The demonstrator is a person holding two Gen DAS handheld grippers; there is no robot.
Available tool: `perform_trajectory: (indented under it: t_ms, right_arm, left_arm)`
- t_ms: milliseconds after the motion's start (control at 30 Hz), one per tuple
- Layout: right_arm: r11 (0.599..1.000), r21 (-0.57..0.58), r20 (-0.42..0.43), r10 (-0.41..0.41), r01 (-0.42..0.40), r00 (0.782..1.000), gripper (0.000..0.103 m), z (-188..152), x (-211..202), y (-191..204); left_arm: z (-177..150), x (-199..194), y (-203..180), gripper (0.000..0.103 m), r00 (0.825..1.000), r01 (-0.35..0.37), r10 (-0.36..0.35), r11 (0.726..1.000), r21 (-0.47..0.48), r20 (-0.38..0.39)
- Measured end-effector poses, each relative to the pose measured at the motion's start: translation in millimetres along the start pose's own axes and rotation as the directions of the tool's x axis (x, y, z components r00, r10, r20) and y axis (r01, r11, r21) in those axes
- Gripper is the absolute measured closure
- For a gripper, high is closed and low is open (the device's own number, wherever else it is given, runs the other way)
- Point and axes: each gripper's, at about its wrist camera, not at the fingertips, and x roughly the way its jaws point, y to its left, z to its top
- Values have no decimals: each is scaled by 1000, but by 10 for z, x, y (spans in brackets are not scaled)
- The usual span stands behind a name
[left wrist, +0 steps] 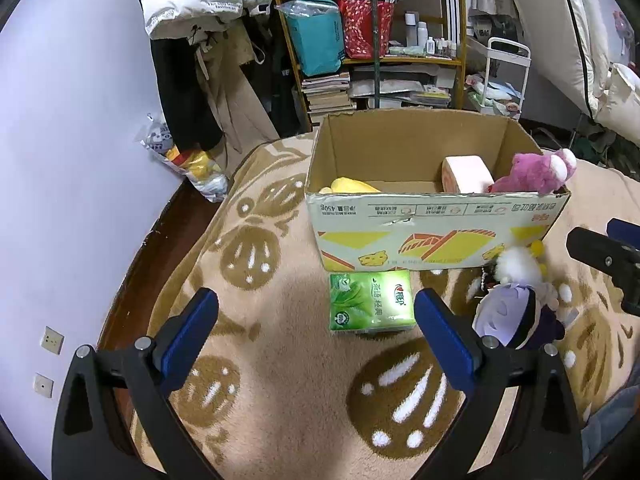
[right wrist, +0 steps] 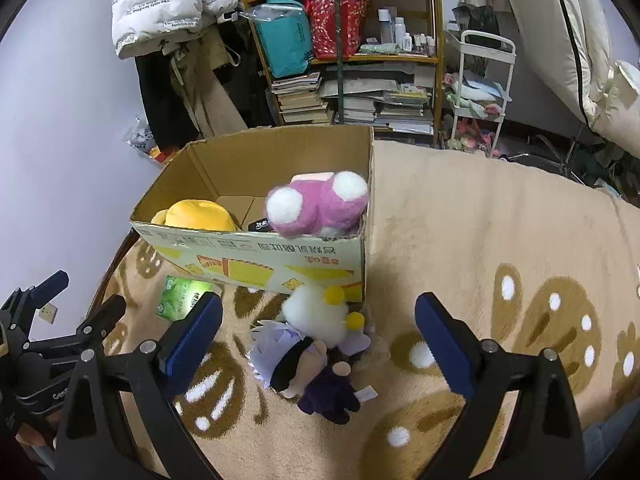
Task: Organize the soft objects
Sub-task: 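Grasp the green tissue pack with the left tool while the right tool grasps the white chick plush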
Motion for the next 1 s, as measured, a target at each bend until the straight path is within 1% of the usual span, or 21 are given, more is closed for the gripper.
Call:
perform_trajectory:
  t_ms: [233, 467, 700, 1000]
  right_arm:
    - [1000, 29, -28, -11, 12, 1000, 2, 1, 133, -65]
    - [999, 23, -39, -32, 33, 999, 2, 18, 242, -78]
    - [1000, 15, -59, -6, 7, 998, 2, 35, 341, -67]
    - [1000, 23, -98, -9, 11, 995, 2, 41, 522, -77]
  left_arm:
    - [14, 177, 21, 6, 999, 10, -11, 1000, -16, -39]
    - [1, 290, -17, 6, 999, 12, -13, 1000, -10, -48]
    - [18, 401, -91, 6, 998, 21, -20, 1000, 13, -60]
    - [20, 591, -164, 6, 995, 33, -30, 999, 28, -96]
